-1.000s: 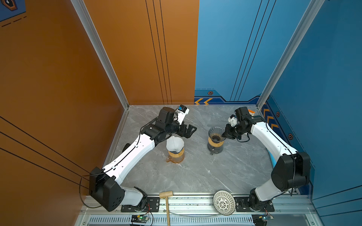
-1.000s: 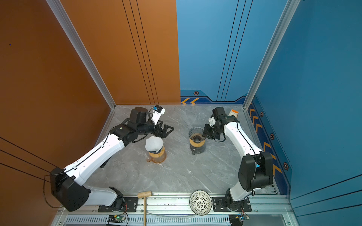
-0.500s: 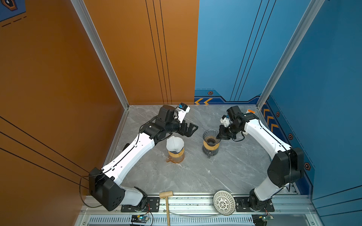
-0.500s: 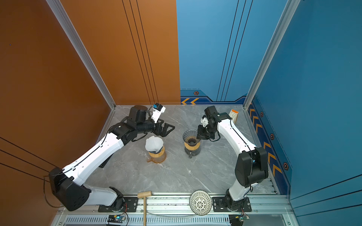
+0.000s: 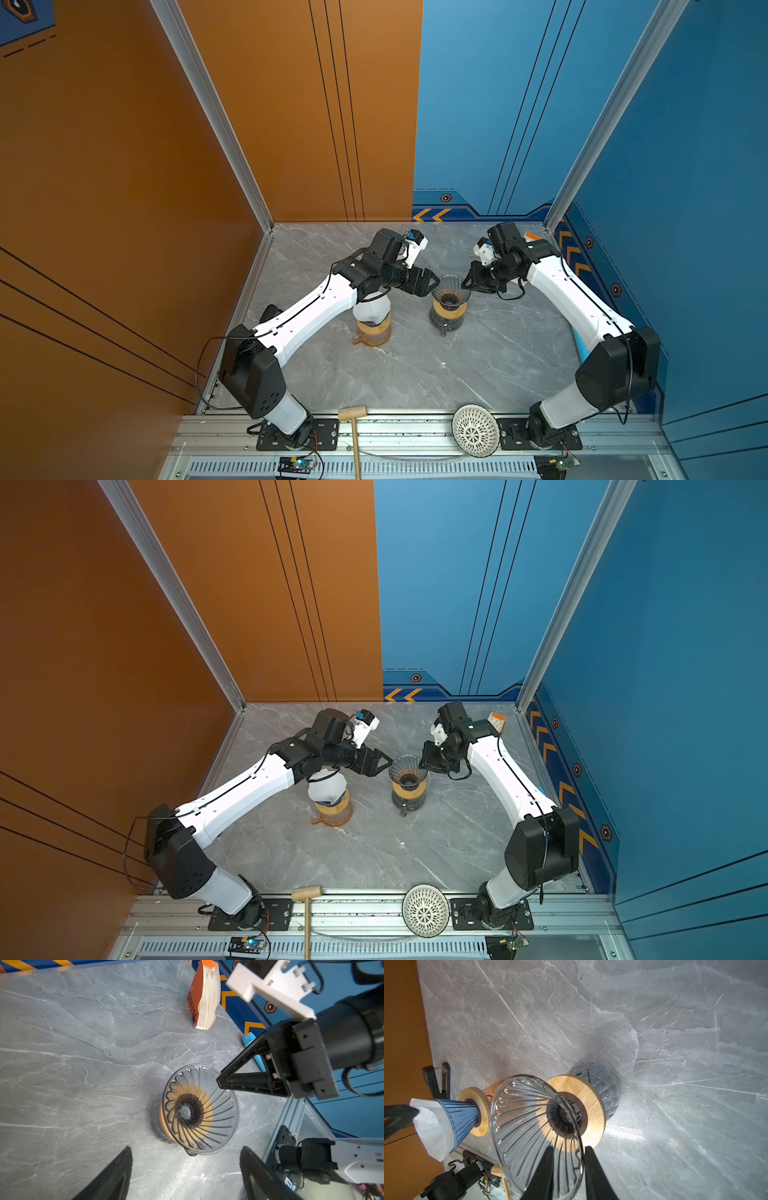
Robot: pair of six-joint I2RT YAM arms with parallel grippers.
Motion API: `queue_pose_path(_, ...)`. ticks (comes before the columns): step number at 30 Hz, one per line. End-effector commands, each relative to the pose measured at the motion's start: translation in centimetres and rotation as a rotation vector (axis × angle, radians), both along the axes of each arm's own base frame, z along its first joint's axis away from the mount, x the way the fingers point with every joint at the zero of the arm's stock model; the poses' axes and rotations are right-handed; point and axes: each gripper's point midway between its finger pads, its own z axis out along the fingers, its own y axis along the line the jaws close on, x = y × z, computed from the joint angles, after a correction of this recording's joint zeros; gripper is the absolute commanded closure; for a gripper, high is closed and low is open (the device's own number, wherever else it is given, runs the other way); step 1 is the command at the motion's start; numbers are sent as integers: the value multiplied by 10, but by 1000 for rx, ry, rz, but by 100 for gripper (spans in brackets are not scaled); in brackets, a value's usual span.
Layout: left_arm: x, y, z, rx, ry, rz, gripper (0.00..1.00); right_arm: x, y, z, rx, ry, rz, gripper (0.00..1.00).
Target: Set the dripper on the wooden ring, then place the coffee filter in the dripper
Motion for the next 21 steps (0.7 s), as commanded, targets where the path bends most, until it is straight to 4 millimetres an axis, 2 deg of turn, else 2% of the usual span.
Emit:
queue_pose_path(1, 1, -10, -3, -3, 38, 3, 23, -1, -8, -2, -32, -33, -28, 75)
queue_pose_path(11, 10, -20, -21, 8, 83, 3, 40, -4, -10, -7, -8, -63, -76, 77)
queue_pose_path(14, 11, -25, -24, 1, 103, -3, 46, -5, -11, -9, -13, -67, -79, 80)
queue_pose_path(17, 10, -29, -29, -4, 123, -18, 56, -5, -12, -11, -15, -75, -87, 82)
queue_pose_path(21, 11, -31, -33, -3, 135, -21, 59, -5, -12, -11, -11, -97, -93, 86)
